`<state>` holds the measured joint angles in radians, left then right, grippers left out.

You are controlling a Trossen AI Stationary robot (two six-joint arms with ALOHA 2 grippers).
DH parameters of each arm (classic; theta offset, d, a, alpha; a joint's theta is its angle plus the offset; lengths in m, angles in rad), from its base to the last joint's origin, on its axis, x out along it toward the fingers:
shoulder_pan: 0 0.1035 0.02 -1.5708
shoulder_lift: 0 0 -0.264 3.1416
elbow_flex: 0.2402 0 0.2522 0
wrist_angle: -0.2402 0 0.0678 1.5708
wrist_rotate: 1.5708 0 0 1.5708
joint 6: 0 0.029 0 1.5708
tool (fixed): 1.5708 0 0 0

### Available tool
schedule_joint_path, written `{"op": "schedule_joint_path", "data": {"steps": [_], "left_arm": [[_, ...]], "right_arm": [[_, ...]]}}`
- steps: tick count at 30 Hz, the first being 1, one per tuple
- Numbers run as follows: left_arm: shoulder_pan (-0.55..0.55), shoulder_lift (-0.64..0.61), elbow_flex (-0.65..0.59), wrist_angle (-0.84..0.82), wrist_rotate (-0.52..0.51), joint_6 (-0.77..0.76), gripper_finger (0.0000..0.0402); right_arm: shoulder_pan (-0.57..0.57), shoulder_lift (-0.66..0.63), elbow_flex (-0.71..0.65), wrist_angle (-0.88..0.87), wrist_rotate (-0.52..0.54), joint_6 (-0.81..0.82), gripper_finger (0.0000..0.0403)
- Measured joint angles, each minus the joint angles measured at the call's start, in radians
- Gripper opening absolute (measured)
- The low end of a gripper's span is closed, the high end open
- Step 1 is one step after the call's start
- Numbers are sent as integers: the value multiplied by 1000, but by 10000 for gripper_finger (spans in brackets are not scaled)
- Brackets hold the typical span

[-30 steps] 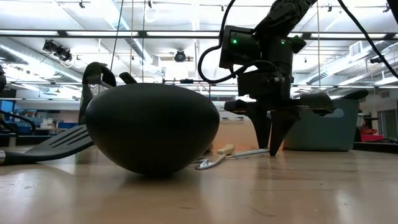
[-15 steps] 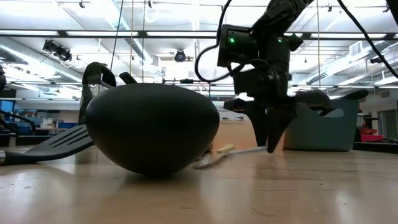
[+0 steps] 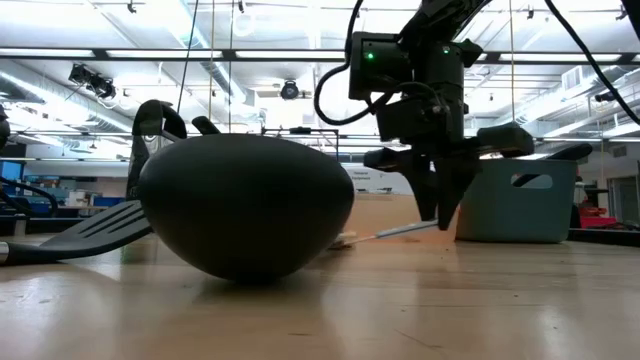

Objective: Pick & Place Kitchen Items
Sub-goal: Put the blue table knife into the orange bin

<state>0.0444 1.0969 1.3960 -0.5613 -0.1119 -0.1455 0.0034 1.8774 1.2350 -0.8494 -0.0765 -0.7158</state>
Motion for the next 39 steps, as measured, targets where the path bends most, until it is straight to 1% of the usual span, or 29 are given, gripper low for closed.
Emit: {"op": "schedule_joint_path", "data": {"steps": [9,18,30,39], "left_arm": [[0,0,0,0,0,0,167],[0,0,0,-1,0,0,167],[0,0,0,-1,0,-1,167],[0,0,0,0,0,-1,167]], "right_arm": [[3,-2,1,-74,-16,0,64],[3,-16,2,-92,-21,27,64],[0,-108,2,-117,-19,41,66],[0,-141,2,-163,-18,50,63]]}}
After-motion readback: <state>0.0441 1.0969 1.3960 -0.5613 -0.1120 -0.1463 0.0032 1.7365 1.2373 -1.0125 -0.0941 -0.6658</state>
